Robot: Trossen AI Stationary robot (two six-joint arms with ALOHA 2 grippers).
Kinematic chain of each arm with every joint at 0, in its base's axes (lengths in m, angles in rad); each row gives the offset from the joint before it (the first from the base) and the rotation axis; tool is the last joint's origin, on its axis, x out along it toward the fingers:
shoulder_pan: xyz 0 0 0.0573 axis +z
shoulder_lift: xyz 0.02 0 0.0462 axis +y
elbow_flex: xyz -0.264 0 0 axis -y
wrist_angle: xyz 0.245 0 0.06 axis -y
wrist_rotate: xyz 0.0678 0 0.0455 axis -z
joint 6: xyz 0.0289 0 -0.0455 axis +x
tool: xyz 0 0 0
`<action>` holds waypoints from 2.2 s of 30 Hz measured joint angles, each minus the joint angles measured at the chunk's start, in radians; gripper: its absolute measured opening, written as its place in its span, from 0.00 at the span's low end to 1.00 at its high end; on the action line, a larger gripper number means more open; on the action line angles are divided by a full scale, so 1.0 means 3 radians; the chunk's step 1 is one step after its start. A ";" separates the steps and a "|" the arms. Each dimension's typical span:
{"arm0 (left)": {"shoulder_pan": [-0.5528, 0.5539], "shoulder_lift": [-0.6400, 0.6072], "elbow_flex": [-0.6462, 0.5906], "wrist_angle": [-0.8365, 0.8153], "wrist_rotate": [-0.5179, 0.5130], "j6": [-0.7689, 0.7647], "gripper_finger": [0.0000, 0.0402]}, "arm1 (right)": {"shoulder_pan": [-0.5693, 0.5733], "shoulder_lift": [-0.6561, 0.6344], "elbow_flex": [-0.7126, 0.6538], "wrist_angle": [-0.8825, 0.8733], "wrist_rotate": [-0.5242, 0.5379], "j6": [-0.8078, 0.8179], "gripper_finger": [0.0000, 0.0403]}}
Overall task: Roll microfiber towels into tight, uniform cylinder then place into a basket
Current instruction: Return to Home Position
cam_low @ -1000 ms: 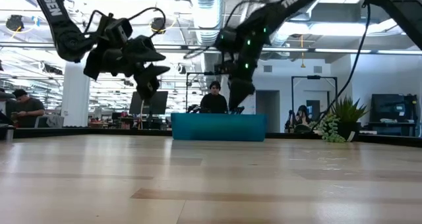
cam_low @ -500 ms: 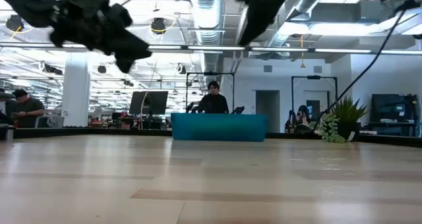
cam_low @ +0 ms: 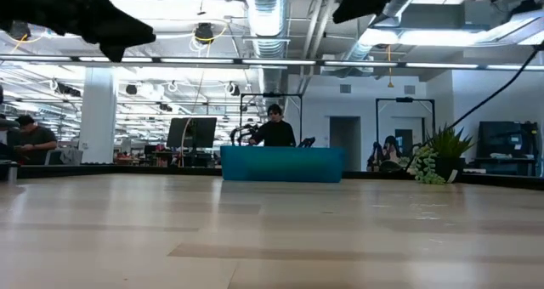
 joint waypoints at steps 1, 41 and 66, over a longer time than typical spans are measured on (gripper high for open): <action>-0.0068 -0.0068 -0.0068 0.0046 -0.0067 -0.0026 0.22 | 0.0042 -0.0064 -0.0091 0.0057 0.0105 0.0047 0.29; -0.1353 -0.0994 -0.1027 0.0452 -0.1020 -0.0001 0.00 | 0.0917 -0.2030 -0.3069 0.2216 0.1251 0.1093 0.29; -0.1353 -0.0992 -0.1029 0.0437 -0.0972 -0.0091 0.00 | 0.0545 -0.3663 -0.3645 0.1836 0.0736 0.0760 0.29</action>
